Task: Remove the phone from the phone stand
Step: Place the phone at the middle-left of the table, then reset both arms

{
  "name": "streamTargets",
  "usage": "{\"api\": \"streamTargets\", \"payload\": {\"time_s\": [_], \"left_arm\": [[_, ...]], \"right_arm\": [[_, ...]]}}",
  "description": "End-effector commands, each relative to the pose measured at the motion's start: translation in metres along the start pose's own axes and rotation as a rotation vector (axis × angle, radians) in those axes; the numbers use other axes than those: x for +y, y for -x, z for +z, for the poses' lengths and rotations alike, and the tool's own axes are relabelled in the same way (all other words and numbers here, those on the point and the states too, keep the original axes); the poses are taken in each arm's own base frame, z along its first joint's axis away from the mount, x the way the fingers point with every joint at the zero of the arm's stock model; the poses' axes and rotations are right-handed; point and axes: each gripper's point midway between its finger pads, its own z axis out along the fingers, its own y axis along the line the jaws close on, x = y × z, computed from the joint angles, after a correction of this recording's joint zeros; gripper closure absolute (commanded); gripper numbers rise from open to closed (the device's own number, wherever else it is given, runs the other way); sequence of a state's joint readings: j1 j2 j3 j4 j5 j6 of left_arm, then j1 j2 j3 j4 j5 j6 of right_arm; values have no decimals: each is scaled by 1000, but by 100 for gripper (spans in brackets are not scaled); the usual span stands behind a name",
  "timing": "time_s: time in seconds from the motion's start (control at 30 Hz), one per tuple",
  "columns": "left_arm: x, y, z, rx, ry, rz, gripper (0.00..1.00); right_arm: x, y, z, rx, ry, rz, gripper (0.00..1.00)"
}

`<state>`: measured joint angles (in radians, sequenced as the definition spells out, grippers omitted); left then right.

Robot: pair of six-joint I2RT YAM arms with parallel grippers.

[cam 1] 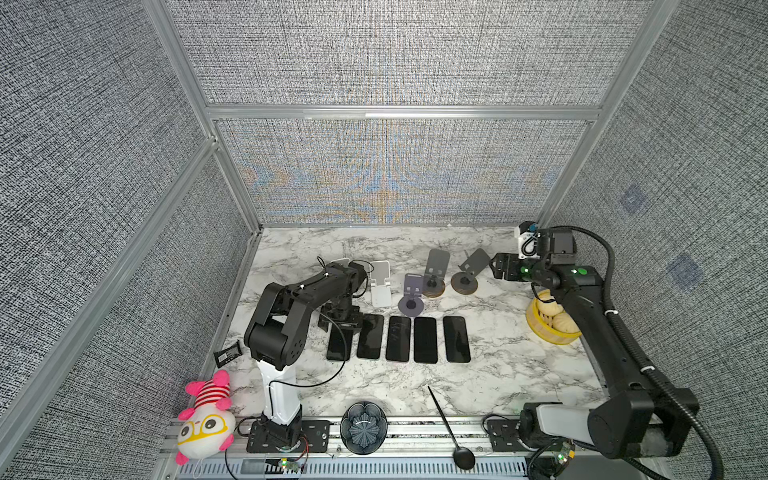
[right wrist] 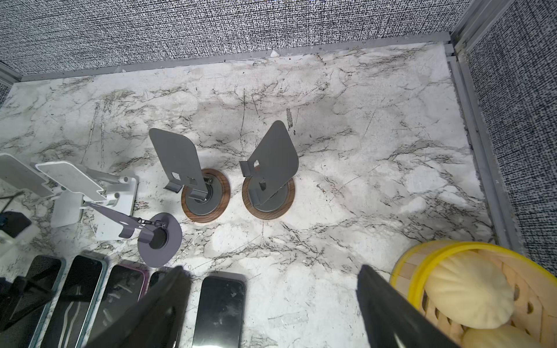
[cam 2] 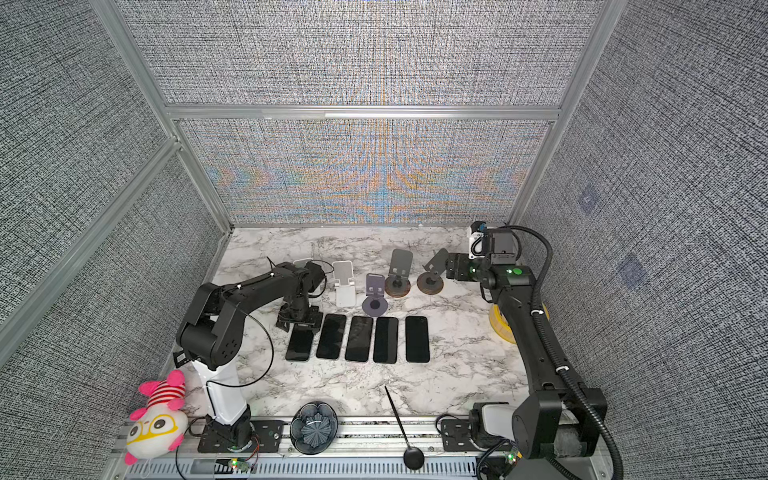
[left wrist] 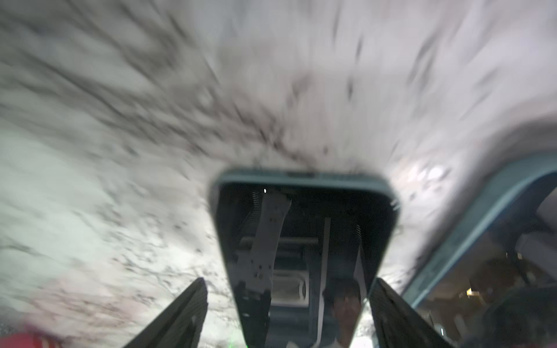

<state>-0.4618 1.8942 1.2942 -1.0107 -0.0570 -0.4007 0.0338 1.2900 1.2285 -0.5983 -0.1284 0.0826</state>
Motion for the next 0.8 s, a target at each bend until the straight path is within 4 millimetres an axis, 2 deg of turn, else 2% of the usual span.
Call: {"api": "streamTargets", "payload": {"time_s": [0.0, 0.1, 0.2, 0.33, 0.5, 0.53, 0.57, 0.67, 0.77], "left_arm": [[1, 6, -20, -52, -2, 5, 12], [1, 12, -48, -120, -26, 14, 9], [3, 17, -77, -207, -43, 23, 2], [17, 27, -107, -356, -6, 9, 2], [51, 43, -125, -558, 145, -74, 1], [56, 46, -127, -597, 166, -88, 1], [62, 49, -129, -633, 196, -110, 2], [81, 56, -131, -730, 294, -168, 1], [93, 62, -129, -810, 367, -199, 1]], "right_arm": [[-1, -3, -3, 7, -10, -10, 9], [-2, -1, -5, -18, -18, -18, 1], [-2, 0, -7, -49, -20, -22, 1], [0, -5, -5, -77, -14, -63, 1], [-5, -15, -2, -116, -66, -100, 1], [-5, -12, -3, -145, -81, -121, 1], [-6, -23, 4, -138, -93, -147, 1], [-4, -36, 16, -184, -123, -268, 1], [-7, -51, 31, -208, -151, -268, 1]]}}
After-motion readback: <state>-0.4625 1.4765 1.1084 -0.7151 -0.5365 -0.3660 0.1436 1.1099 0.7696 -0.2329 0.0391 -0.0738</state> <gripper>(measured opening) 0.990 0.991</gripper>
